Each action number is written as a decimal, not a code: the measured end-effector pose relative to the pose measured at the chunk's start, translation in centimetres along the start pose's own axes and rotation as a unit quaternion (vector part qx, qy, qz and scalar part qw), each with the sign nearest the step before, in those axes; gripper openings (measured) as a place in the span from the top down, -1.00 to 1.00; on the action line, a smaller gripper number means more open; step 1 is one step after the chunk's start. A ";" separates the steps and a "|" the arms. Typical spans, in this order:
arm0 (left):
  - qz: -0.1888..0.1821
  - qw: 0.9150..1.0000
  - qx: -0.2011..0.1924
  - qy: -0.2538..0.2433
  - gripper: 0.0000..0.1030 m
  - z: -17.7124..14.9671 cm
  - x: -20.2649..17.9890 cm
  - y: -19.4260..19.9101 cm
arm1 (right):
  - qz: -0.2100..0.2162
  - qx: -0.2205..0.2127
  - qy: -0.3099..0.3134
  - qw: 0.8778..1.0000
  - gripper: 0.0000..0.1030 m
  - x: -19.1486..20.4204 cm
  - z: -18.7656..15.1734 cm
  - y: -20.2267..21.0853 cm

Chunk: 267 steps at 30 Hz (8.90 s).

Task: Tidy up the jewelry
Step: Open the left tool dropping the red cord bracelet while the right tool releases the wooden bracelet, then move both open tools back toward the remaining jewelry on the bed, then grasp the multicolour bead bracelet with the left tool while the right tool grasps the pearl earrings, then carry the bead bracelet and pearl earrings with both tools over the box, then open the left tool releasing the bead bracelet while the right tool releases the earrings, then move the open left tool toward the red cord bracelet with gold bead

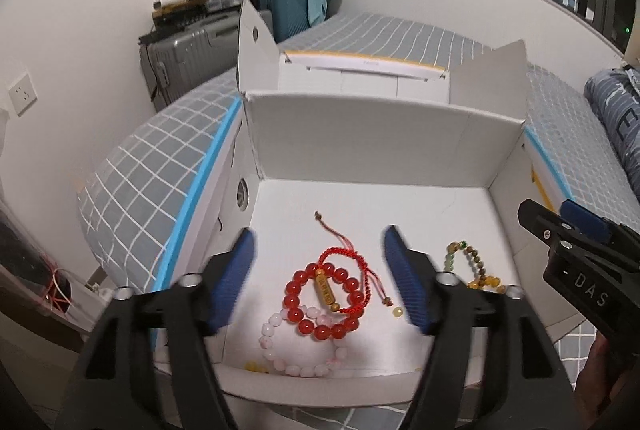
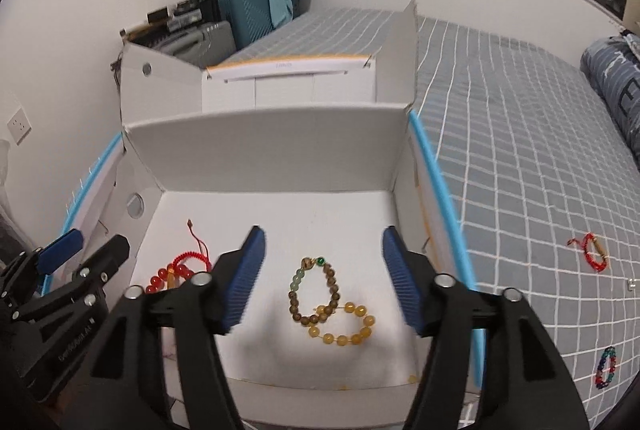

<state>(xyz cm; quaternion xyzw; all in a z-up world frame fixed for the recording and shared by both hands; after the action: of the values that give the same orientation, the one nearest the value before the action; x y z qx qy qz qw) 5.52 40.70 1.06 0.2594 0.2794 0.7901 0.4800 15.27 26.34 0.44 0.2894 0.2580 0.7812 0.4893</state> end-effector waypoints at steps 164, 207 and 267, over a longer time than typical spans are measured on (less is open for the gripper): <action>-0.183 0.973 0.011 -0.143 0.82 3.8 -33.4 4.5 | -0.128 0.020 -0.133 0.983 0.80 -35.0 1.0 8.4; -0.042 0.999 0.006 -0.008 0.82 4.6 -6.4 2.7 | 0.016 0.005 0.005 1.000 0.80 -2.8 4.3 3.1; -0.005 1.000 0.017 0.019 -0.89 3.0 -4.8 0.5 | -0.028 0.006 0.012 1.000 -0.85 -5.7 3.9 2.3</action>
<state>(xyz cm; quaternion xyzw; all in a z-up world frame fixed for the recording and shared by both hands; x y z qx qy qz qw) 9.18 36.77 2.80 0.2510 0.3032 0.7874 0.4744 18.58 20.69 3.62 0.2755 0.2765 0.7690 0.5063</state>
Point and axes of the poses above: each gripper's, at about its wrist camera, not at the fingertips, and y roughly against the way its jaws point, x to its left, z to its top, the point moved 9 cm from there along -y, roughly the way its jaws point, and after that the axes turned 10 degrees about -y, right-handed, at the moved point
